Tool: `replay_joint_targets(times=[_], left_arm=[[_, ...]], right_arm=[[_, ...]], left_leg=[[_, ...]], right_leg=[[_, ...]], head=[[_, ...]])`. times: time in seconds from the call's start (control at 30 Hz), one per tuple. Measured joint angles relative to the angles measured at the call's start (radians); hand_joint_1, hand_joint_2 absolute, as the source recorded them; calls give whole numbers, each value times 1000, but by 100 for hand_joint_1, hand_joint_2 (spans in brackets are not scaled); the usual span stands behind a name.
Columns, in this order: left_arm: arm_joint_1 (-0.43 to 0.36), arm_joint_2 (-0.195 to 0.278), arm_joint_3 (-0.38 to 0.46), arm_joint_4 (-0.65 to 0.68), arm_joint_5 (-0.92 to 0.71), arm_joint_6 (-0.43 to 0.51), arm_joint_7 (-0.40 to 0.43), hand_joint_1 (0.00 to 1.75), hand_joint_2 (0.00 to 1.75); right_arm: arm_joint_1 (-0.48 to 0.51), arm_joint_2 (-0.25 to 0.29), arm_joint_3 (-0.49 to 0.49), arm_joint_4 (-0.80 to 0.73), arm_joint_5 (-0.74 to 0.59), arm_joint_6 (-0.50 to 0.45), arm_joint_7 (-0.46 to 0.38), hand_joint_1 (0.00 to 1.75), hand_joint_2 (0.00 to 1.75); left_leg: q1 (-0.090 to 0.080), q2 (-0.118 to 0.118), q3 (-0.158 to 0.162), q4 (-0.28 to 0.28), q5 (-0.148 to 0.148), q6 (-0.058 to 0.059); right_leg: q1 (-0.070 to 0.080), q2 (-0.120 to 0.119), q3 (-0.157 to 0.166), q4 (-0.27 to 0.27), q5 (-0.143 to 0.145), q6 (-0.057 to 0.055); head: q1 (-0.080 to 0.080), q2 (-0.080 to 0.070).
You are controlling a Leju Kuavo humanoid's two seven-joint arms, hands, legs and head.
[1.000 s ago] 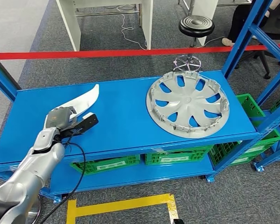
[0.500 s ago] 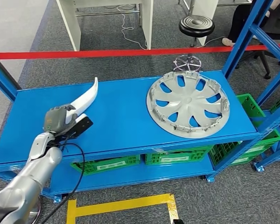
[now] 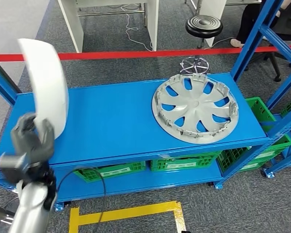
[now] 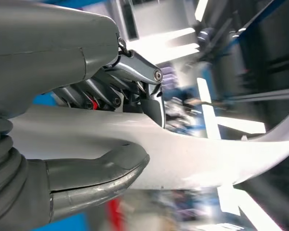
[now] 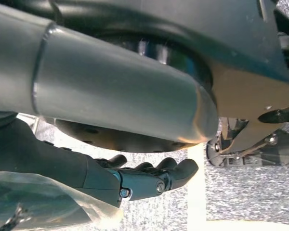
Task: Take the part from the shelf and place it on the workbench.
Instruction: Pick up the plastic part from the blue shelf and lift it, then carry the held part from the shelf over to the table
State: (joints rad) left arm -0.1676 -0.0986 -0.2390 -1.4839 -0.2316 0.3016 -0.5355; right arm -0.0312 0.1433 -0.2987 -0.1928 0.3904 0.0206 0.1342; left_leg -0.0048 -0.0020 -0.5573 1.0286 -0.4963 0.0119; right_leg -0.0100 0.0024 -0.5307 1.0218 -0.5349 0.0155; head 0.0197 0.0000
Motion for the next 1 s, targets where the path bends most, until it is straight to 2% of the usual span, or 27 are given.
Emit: replay_joint_targets(times=[0.13,0.23,0.3,0.37,0.43,0.47,0.5,0.53,0.57,0.6,0.63,0.67,0.7,0.77,0.8,0.83,0.87,0.93,0.97,1.0], left_arm=[[133,-7,-23,-191,92,-30,-58,175,175],[199,-12,-29,-273,165,-77,-96,175,175],[236,-20,-34,-316,194,-106,-121,175,175],[260,-31,-38,-345,205,-119,-131,175,175],[281,-38,-40,-362,204,-122,-132,175,175],[292,-40,-42,-368,200,-122,-132,175,175],[303,-41,-43,-374,196,-123,-133,175,175],[312,-43,-44,-380,192,-124,-134,175,175],[323,-44,-44,-387,190,-124,-135,175,175],[334,-46,-44,-395,191,-124,-137,175,175],[344,-48,-44,-403,195,-124,-138,175,175],[354,-49,-45,-411,202,-126,-139,175,175],[361,-49,-46,-417,212,-128,-140,175,175],[373,-47,-50,-422,233,-133,-141,175,175],[377,-45,-51,-423,242,-134,-141,175,175],[381,-42,-52,-423,249,-135,-141,175,175],[384,-40,-52,-423,253,-135,-141,175,175],[390,-36,-53,-423,256,-137,-141,175,175],[392,-34,-54,-423,257,-137,-141,175,175],[394,-32,-54,-423,257,-137,-141,175,175]], right_arm=[[3,1,-16,1,-6,-3,0,0,0],[4,3,-25,1,-6,-10,0,0,0],[7,3,-28,1,2,-13,2,0,0],[9,2,-29,1,14,-16,7,0,0],[12,0,-29,1,27,-20,11,0,0],[13,-2,-29,1,32,-21,11,0,0],[15,-3,-29,1,38,-21,11,0,0],[16,-6,-29,1,45,-21,9,0,0],[17,-8,-29,1,51,-22,6,0,0],[16,-10,-29,1,58,-22,0,0,0],[16,-12,-29,1,63,-22,-10,0,0],[16,-13,-29,1,66,-23,-24,0,0],[15,-13,-28,1,68,-23,-39,0,0],[15,-15,-28,1,71,-22,-63,0,0],[13,-16,-28,1,74,-21,-70,0,0],[10,-17,-28,1,77,-20,-73,0,0],[7,-17,-27,1,80,-20,-75,0,0],[2,-17,-26,1,83,-20,-75,0,0],[1,-17,-25,1,83,-20,-75,0,0],[1,-17,-25,1,83,-20,-75,0,0]], left_leg=[[-1,0,-1,2,-2,3],[-4,0,1,0,-2,19],[2,2,13,-28,15,27],[9,5,22,-48,29,34],[10,5,19,-49,31,37],[11,6,18,-48,31,36],[13,6,16,-45,30,34],[16,7,15,-41,28,31],[20,6,13,-35,24,24],[23,6,10,-27,19,16],[24,5,6,-16,15,7],[23,5,1,-5,12,-1],[22,4,-5,2,13,-7],[23,3,-11,12,14,-16],[24,3,-16,20,4,-20],[26,3,-27,45,-21,-23],[26,3,-43,89,-58,-26],[26,4,-84,216,-139,-29],[25,4,-95,265,-160,-27],[24,4,-91,285,-163,-24]], right_leg=[[-2,-2,0,-2,0,2],[-5,-2,4,-12,5,13],[-2,-3,1,-4,-5,18],[-2,-2,-29,65,-54,23],[-6,-2,-83,183,-114,30],[-9,-2,-103,225,-125,34],[-12,-3,-108,235,-115,40],[-17,-4,-95,208,-87,46],[-22,-4,-65,148,-48,53],[-25,-4,-32,86,-24,60],[-26,-1,-6,41,-6,60],[-26,1,8,15,-2,56],[-23,4,9,14,-7,49],[-22,5,-2,18,-3,31],[-22,4,-7,19,0,22],[-22,2,-14,18,5,12],[-21,-1,-22,17,11,2],[-16,-5,-36,18,23,-9],[-13,-7,-44,18,28,-12],[-10,-8,-51,18,34,-13]], head=[[0,0],[-1,0],[0,0],[4,0],[7,0],[8,0],[8,0],[8,0],[8,0],[9,0],[12,0],[13,0],[13,0],[10,0],[9,0],[6,0],[4,0],[0,0],[0,0],[0,0]])
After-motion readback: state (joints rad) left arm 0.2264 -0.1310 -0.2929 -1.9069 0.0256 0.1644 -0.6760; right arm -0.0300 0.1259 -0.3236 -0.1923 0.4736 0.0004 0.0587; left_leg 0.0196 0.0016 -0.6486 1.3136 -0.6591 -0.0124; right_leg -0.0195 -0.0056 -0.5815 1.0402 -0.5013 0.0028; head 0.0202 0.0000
